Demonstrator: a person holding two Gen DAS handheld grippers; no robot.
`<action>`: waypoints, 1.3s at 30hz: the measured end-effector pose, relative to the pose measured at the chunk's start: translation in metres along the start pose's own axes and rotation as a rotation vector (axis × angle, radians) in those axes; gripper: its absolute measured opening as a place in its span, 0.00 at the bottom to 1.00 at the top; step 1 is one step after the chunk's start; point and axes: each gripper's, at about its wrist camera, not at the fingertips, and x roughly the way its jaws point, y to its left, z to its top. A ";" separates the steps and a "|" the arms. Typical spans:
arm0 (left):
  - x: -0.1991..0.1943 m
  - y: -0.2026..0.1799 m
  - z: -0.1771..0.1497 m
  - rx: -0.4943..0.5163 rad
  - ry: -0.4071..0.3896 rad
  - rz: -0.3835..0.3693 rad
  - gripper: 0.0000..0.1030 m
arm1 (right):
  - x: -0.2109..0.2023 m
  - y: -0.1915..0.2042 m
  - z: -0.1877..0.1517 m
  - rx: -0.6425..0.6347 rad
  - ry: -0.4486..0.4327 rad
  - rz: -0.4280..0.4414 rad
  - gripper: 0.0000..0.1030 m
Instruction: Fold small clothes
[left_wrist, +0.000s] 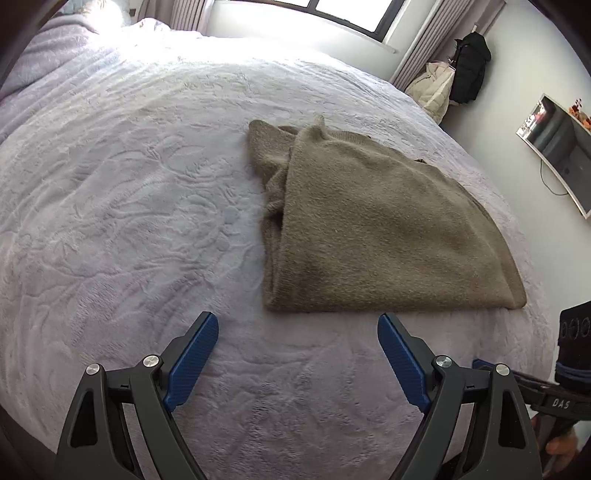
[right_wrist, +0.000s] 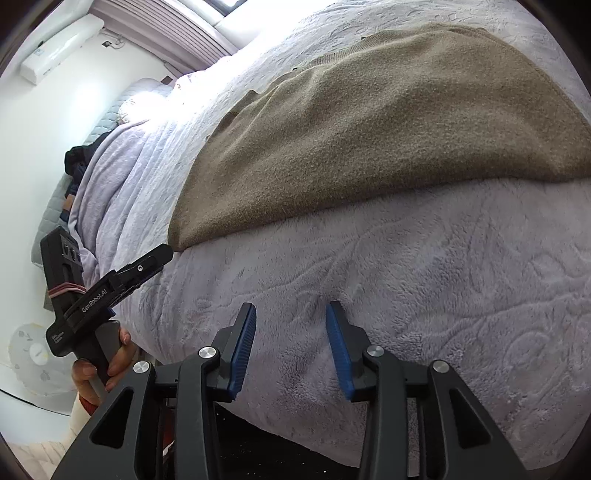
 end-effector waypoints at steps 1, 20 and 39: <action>0.001 -0.003 0.000 -0.006 0.009 -0.001 0.86 | 0.000 -0.001 0.000 0.001 -0.002 0.004 0.42; 0.019 -0.043 0.005 -0.023 0.045 -0.069 0.86 | -0.002 -0.018 -0.002 0.016 0.005 0.070 0.42; 0.020 -0.018 0.001 -0.209 0.052 -0.365 0.86 | -0.003 -0.020 -0.003 0.026 0.003 0.088 0.42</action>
